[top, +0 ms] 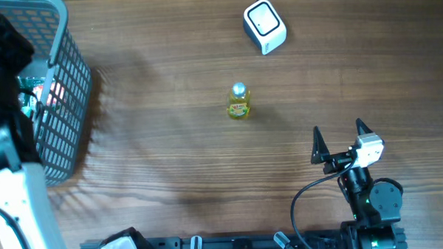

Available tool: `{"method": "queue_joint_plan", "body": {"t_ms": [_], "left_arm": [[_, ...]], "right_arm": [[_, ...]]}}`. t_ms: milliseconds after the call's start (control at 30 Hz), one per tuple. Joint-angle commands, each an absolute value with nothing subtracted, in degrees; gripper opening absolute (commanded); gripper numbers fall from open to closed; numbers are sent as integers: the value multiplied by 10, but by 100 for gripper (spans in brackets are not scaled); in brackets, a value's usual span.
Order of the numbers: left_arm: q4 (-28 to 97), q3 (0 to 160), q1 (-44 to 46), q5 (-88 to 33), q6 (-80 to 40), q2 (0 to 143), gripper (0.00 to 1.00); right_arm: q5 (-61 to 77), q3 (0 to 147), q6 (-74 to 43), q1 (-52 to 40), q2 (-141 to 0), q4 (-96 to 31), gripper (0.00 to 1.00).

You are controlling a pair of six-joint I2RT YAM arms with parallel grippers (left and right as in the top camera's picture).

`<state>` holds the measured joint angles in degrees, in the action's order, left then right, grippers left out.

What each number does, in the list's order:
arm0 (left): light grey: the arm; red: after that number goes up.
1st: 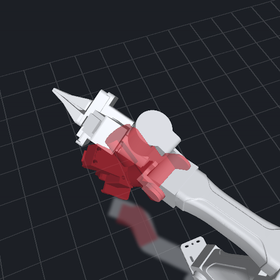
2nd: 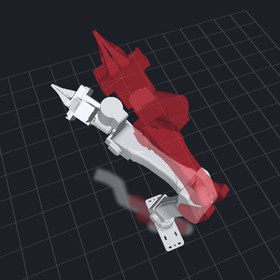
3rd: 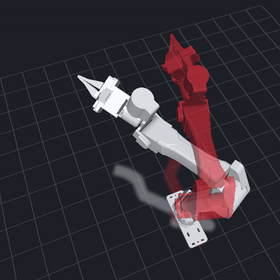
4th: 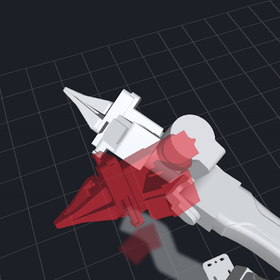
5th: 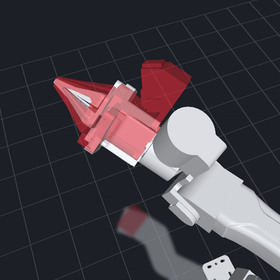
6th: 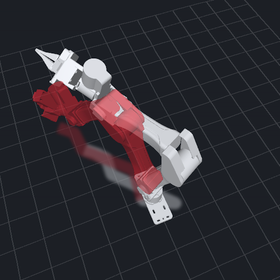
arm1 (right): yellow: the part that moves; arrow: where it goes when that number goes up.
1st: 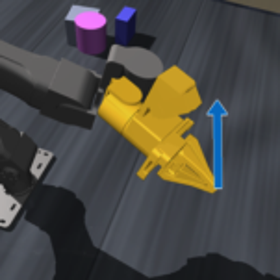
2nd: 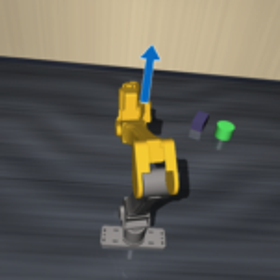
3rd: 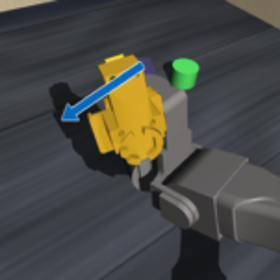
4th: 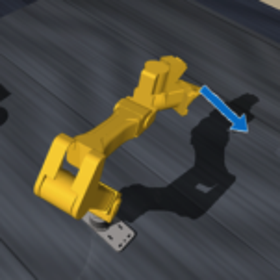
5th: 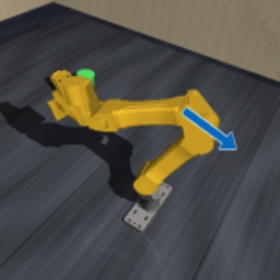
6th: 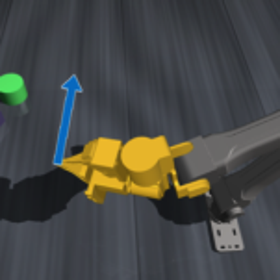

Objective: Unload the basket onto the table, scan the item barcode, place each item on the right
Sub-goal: 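Move the left gripper back into the grey basket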

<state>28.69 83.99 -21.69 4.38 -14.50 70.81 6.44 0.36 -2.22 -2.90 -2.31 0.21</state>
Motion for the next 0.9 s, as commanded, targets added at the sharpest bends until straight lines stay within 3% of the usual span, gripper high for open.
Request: {"method": "queue_joint_plan", "body": {"t_ms": [0, 167, 367, 433, 867], "left_arm": [[360, 942, -266, -117, -234, 786, 71], [462, 1005, -278, -121, -227, 875, 86], [507, 1005, -279, -81, -195, 917, 92], [527, 1005, -279, -44, -194, 931, 99], [571, 1004, -288, -22, -122, 1033, 100]], "right_arm": [[73, 3, -15, -27, -21, 4, 100], [73, 3, -16, -27, -21, 4, 100], [73, 3, -15, -27, -21, 4, 100], [73, 3, -16, -27, -21, 4, 100], [73, 3, -16, -27, -21, 4, 100]]}}
